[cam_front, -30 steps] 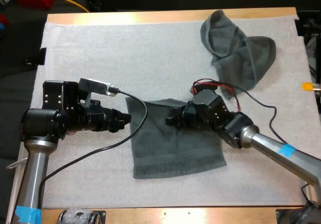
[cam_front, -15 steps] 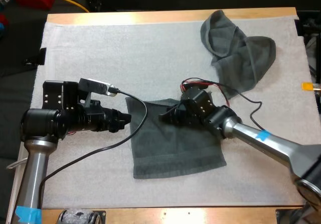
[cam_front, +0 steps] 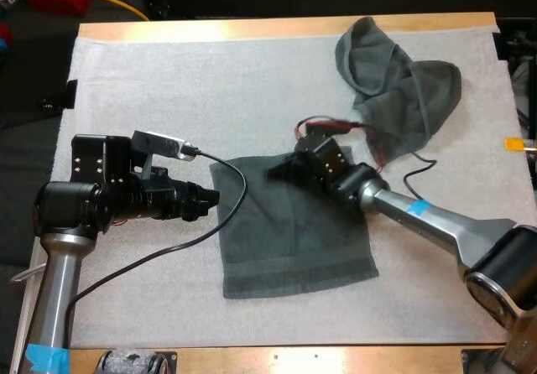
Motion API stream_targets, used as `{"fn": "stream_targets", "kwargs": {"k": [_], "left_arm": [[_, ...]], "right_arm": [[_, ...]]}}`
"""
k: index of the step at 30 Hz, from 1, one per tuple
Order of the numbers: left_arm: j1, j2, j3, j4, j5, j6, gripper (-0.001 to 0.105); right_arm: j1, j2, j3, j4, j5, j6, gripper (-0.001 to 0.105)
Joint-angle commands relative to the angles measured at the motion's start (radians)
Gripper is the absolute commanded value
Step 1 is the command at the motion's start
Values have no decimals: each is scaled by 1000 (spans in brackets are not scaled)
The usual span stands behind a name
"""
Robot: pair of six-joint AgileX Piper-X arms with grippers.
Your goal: Pick towel from pile, fold and stack
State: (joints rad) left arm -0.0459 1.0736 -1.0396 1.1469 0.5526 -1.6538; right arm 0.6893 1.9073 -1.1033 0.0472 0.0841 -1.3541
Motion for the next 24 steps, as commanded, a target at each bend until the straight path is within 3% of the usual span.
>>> {"fn": "stream_targets", "kwargs": {"k": [1, 6, 10, 18, 24], "left_arm": [[-5, -4, -5, 2, 14, 6, 62], [-5, -4, -5, 2, 14, 6, 62], [-5, -4, -5, 2, 14, 6, 62], [-5, -4, -5, 65, 29, 14, 62], [-12, -38, 3, 89, 29, 15, 62]], "right_arm": [[-13, -16, -13, -19, 17, -11, 25], [-23, -80, -14, 27, 17, -11, 49], [-23, -148, -14, 110, 17, -11, 59], [-21, -330, -11, 443, -21, -47, 61], [-20, -479, 65, 578, -37, -65, 61]]}}
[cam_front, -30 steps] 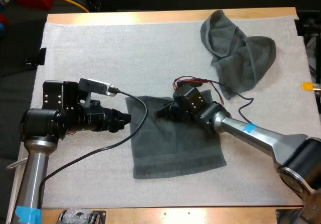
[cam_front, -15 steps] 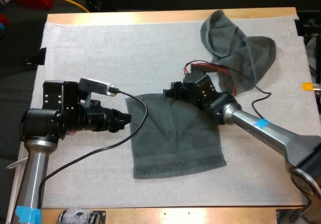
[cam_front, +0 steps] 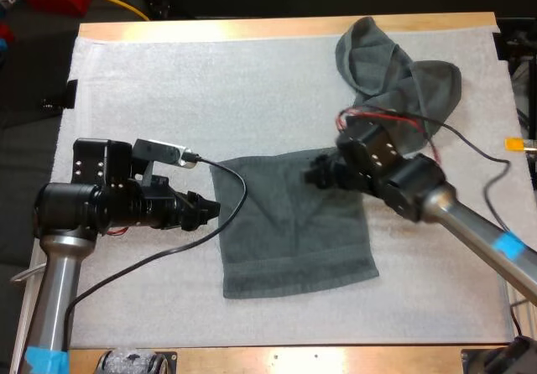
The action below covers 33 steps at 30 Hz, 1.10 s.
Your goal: Pick towel from pile, fold and stack
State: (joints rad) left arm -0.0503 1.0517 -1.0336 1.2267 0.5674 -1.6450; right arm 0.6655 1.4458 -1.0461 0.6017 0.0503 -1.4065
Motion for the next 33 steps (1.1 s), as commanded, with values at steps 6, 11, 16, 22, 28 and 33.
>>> {"fn": "stream_targets", "kwargs": {"k": [6, 11, 16, 22, 28, 33], "left_arm": [[-56, -116, 62, 10, 12, 3, 62], [-97, -214, 132, 10, 1, -29, 62], [-104, -315, 175, 10, -35, -71, 62], [-104, -421, 193, 61, -37, -102, 62], [-104, -494, 194, 144, -63, -102, 62], [-104, -543, 194, 214, -81, -102, 62]], "right_arm": [[4, -176, 125, 98, -3, -8, 61], [4, -303, 194, 158, -5, -3, 61], [4, -425, 229, 225, -14, 39, 61], [4, -557, 260, 336, -50, 86, 61], [4, -674, 295, 430, -50, 125, 61], [4, -773, 348, 457, -82, 184, 61]]}}
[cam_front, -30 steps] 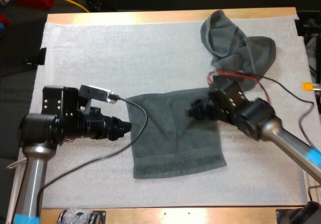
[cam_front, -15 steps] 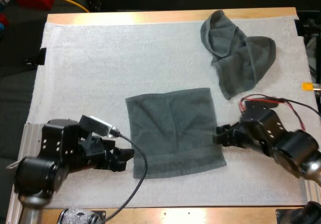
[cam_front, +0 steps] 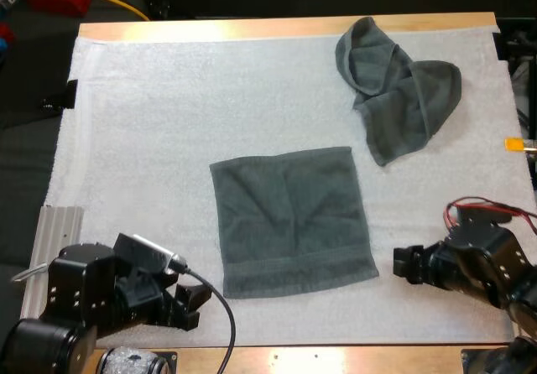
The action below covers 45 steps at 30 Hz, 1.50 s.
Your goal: Pick towel from pile, fold and stack
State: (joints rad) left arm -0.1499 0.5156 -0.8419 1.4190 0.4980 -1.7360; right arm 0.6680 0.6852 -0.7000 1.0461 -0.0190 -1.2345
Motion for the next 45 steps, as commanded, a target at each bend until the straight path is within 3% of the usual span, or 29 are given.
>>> {"fn": "stream_targets", "kwargs": {"k": [1, 7, 17, 23, 26, 27, 34, 45], "left_arm": [[-4, -15, 2, 32, -18, -11, 62], [-4, -33, 4, 58, -60, -11, 62], [-4, -33, 18, 69, -60, -11, 62], [-4, -33, 18, 69, -60, -11, 62], [-4, -33, 18, 69, -60, -11, 62], [-4, -33, 18, 69, -60, -11, 62], [-4, -33, 18, 69, -60, -11, 62], [-4, -33, 18, 69, -60, -11, 62]], "right_arm": [[1, -26, 11, 17, -25, 22, 61], [1, -32, 93, 15, -69, 44, 61], [-75, 54, 209, -192, -156, 89, 61], [-205, 139, 241, -293, -276, 81, 61], [-276, 206, 261, -347, -370, 44, 61], [-323, 290, 279, -423, -467, 25, 61], [-328, 446, 330, -577, -567, 28, 61], [-328, 575, 330, -673, -610, 51, 61]]}}
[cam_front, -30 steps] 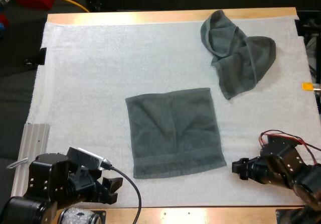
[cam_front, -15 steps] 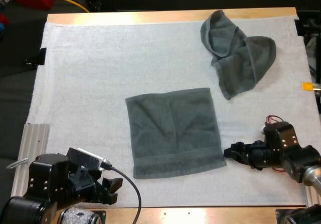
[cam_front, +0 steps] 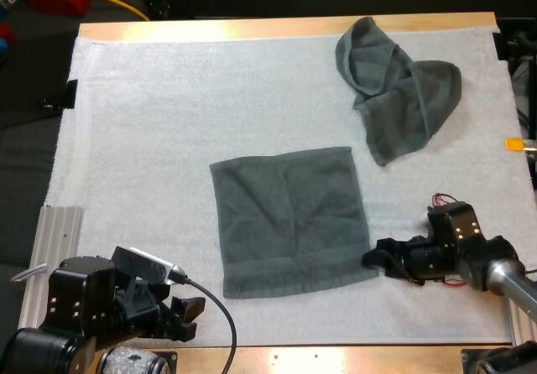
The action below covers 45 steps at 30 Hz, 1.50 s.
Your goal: Pick towel from pile, fold and stack
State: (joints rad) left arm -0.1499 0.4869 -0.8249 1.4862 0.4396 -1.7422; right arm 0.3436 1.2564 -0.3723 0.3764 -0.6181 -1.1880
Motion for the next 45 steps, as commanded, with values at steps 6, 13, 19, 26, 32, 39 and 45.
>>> {"fn": "stream_targets", "kwargs": {"k": [6, 13, 19, 26, 32, 39, 45], "left_arm": [[-4, -4, 1, 0, -2, -4, 62], [-4, -4, 1, -3, -2, -4, 62], [-4, -4, 1, -3, -2, -4, 62], [-4, -4, 1, -3, -2, -4, 62], [-4, -4, 1, -3, -2, -4, 62], [-4, -4, 1, -3, -2, -4, 62], [-4, 6, 79, -198, 5, -158, 62]], "right_arm": [[-3, 47, 2, -14, -23, 24, 61], [-1, 69, 2, -12, -125, 32, 61], [-1, 69, 2, -10, -143, 43, 60], [-1, 69, 2, -24, -94, 81, 43], [-1, 69, 2, -100, -86, 145, 40], [-1, 69, 2, -111, -66, 170, 9], [-1, 18, 2, 10, 44, 50, 1]]}}
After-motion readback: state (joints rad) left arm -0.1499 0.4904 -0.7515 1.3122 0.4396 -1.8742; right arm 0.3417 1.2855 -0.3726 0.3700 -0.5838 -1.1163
